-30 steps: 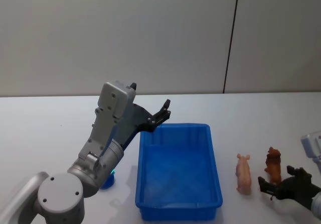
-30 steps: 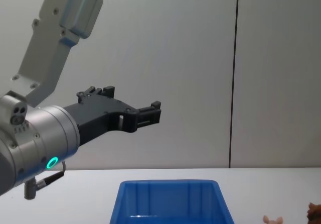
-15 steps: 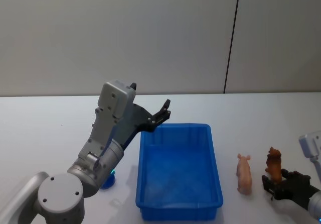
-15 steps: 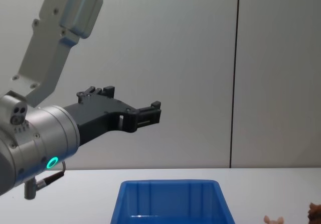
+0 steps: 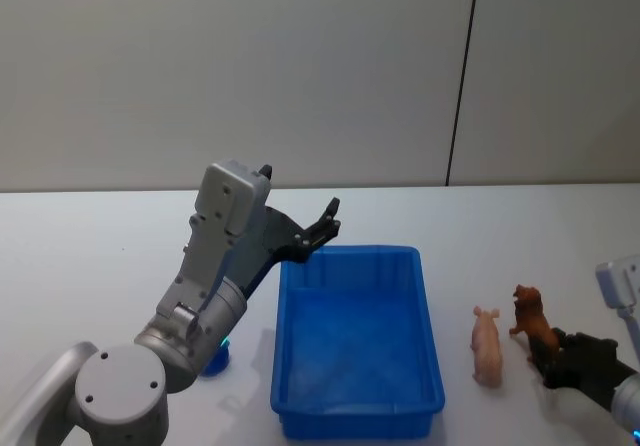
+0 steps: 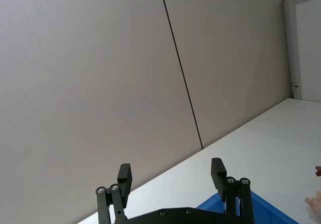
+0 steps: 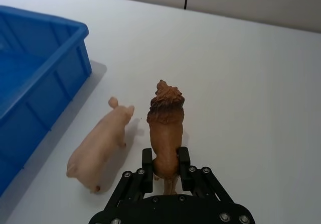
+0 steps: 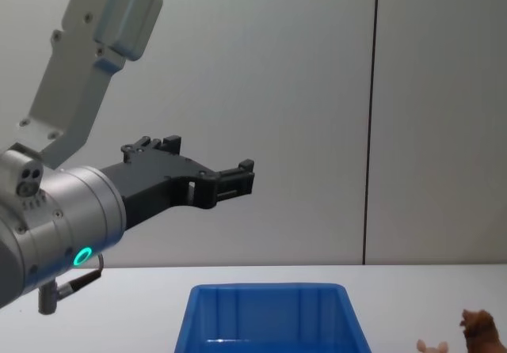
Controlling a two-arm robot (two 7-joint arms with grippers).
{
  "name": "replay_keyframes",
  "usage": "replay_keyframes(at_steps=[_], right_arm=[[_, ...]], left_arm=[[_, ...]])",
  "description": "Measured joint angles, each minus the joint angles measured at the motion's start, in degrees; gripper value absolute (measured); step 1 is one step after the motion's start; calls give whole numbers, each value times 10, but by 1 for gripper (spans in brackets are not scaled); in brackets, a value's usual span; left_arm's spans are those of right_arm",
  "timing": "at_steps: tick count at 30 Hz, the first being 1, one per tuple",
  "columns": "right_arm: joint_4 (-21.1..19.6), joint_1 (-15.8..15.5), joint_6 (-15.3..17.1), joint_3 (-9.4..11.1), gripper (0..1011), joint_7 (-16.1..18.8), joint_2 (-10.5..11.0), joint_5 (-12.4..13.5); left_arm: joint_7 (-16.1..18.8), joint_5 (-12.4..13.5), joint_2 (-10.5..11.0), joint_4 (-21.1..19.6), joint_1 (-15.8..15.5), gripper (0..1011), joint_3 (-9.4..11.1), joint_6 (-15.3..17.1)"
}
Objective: Pick up the two dolls from the table and place them into the box.
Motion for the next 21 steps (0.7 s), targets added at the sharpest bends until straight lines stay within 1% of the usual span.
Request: replay_keyframes(at_steps=[3,12,15,17,18,21], right_arm=[[-3,-1,-9,0,284,-3,0,-3],[-21,-1,-55,2,284,-15,0,-18],[-26,1,-71,3,284,-16,0,-23],[-28,2,-74,3,284,-16,0,-24],[-33,5,-86,4,284,-14,0,-28],[-37,8,-96,4,284,-9,0,-31]], left_arm=[[0,0,0,0,0,1001,0,0],[0,0,0,0,0,1001,0,0],[0,0,0,0,0,1001,0,0],[0,0,0,0,0,1001,0,0],[0,0,0,0,0,1001,0,0],[0,0,0,0,0,1001,0,0]])
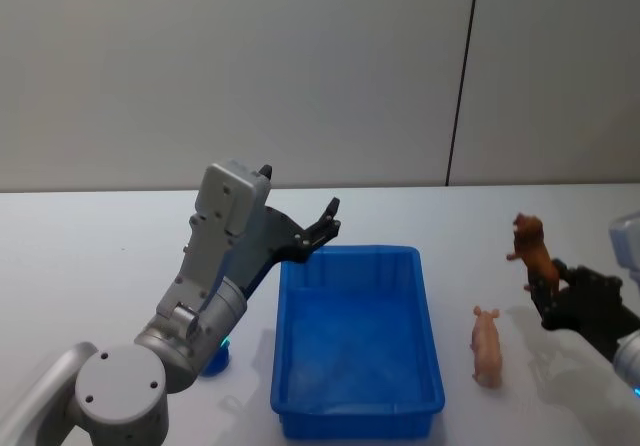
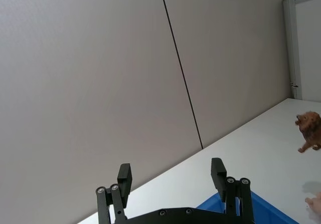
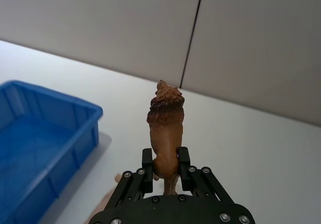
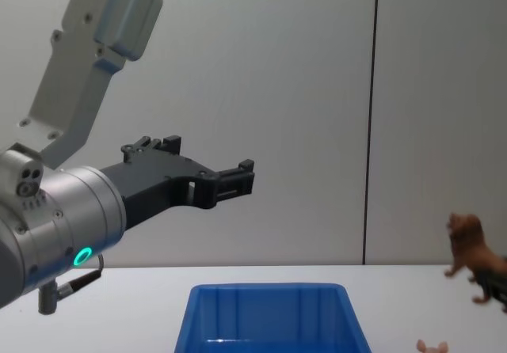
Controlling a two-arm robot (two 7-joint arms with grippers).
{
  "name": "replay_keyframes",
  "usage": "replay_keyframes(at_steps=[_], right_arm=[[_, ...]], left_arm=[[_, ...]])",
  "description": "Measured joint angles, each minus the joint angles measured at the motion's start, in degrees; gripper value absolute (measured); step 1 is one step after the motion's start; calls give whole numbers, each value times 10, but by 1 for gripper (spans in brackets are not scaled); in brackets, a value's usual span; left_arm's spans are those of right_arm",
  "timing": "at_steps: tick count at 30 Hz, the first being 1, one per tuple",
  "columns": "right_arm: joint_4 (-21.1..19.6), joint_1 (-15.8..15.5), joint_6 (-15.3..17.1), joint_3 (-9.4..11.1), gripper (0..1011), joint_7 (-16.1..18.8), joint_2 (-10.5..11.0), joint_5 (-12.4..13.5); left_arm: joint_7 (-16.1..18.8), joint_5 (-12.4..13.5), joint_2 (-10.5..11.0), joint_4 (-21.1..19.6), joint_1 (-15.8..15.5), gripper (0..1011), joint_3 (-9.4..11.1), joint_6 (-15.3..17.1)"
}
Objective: Pick up the two dolls from the table and place them into the box.
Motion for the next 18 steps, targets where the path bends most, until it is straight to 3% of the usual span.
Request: replay_keyframes(at_steps=[8,18], right_arm=[[-11,17,-28,-2,284,38,-4,-11],[-11,42,-37,-16,284,103,-18,-24]], left_arm=[[0,0,0,0,0,1001,0,0],[0,0,0,0,0,1001,0,0]])
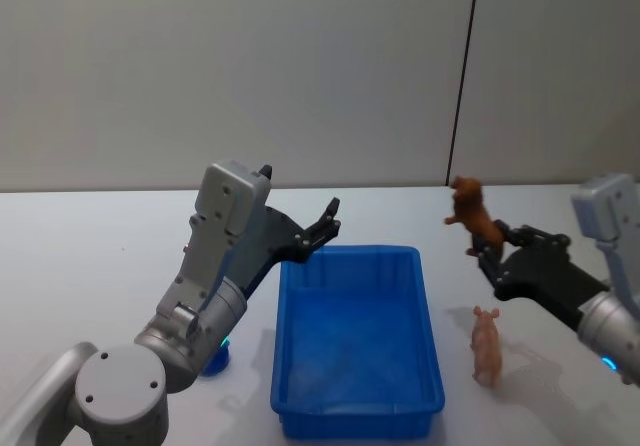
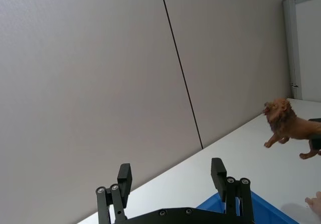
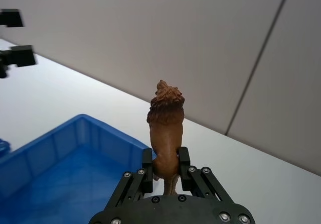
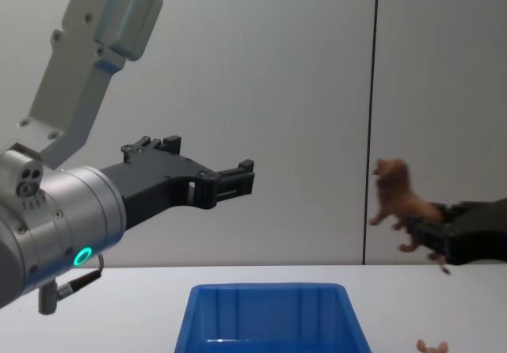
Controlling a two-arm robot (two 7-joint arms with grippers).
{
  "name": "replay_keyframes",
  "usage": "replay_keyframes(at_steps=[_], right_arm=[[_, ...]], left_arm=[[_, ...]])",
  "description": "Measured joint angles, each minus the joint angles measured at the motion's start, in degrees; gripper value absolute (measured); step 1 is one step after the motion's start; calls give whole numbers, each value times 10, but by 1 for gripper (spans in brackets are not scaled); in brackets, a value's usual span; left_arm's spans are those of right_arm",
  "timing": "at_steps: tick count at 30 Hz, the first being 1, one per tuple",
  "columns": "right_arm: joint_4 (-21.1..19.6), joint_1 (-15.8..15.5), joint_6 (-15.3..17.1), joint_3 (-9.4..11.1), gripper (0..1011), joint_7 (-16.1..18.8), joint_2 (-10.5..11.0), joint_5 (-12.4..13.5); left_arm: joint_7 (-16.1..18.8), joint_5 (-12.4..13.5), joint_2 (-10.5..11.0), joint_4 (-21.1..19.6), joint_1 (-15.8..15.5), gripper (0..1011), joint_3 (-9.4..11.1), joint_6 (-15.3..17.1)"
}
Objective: Pick up the two dolls from the table and place them into the box.
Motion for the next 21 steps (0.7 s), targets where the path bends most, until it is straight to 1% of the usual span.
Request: replay_keyframes(at_steps=[8,11,12,13,15,18,19,21], right_arm=[[19,20,6,-20,284,54,-19,-20],[37,31,12,-33,284,78,-31,-32],[37,31,12,-33,284,78,-31,-32],[45,36,15,-39,284,88,-37,-38],[53,40,18,-44,286,96,-41,-43],[69,48,23,-52,346,106,-50,-52],[75,51,25,-55,391,110,-53,-56],[81,53,27,-58,430,113,-56,-59]], left_arm=[[0,0,0,0,0,1001,0,0],[0,0,0,0,0,1001,0,0],[0,0,0,0,0,1001,0,0],[0,0,0,0,0,1001,0,0],[0,0,0,0,0,1001,0,0],[0,0,0,0,0,1001,0,0],[0,0,0,0,0,1001,0,0],[0,0,0,0,0,1001,0,0]])
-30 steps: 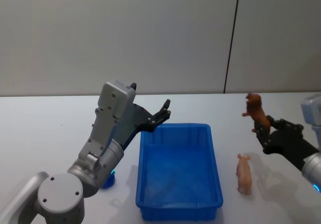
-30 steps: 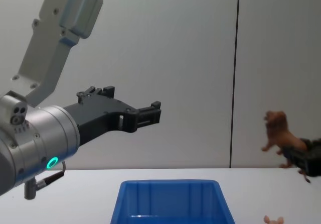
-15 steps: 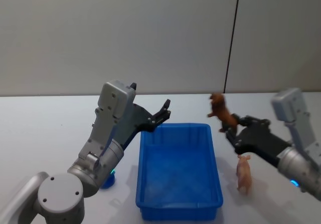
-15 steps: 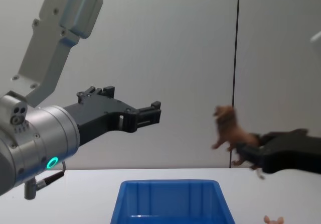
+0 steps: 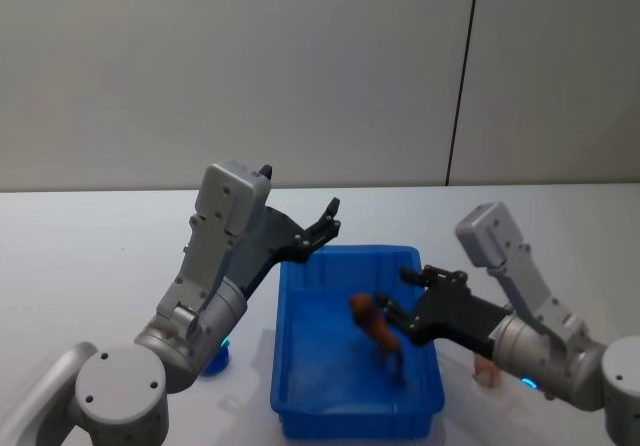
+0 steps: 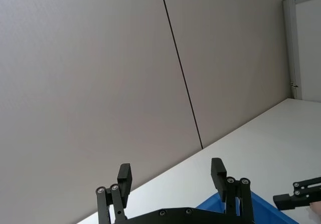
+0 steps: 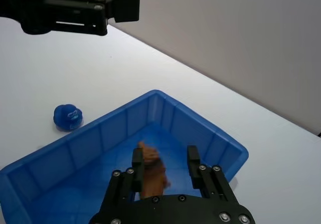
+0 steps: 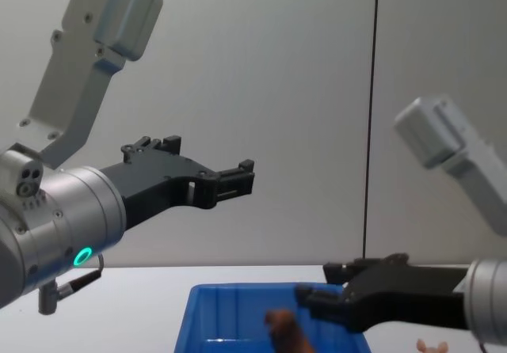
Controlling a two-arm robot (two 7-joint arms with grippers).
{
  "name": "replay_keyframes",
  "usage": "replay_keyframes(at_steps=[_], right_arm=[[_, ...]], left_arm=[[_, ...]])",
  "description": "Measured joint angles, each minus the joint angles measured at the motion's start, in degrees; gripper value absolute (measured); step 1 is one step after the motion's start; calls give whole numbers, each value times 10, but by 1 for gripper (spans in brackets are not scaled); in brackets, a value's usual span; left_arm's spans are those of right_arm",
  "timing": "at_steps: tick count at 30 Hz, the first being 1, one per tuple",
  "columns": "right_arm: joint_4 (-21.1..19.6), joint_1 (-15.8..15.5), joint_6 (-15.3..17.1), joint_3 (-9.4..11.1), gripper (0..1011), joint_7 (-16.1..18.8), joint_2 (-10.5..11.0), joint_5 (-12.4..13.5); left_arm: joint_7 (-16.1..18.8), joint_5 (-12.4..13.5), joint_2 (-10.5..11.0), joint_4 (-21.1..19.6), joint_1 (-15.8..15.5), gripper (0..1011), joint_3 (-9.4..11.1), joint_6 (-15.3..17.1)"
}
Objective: Pick up the two dolls from the table and place them into the box.
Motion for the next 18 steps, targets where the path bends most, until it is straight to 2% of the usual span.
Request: replay_keyframes(at_steps=[5,6,10,13,14,18], right_arm=[[12,5,1,-4,632,2,-4,-6],[15,6,0,-4,632,2,-5,-7],[17,6,-5,-3,772,-6,-2,-7],[13,1,-9,1,875,-15,3,-3],[11,0,-10,3,875,-18,5,-2],[-5,-16,-14,12,988,-37,19,11]], left_arm=[[0,0,0,0,0,1001,0,0],[0,0,0,0,0,1001,0,0],[0,0,0,0,0,1001,0,0],[0,0,0,0,0,1001,0,0],[0,0,0,0,0,1001,0,0],[0,0,0,0,0,1001,0,0]])
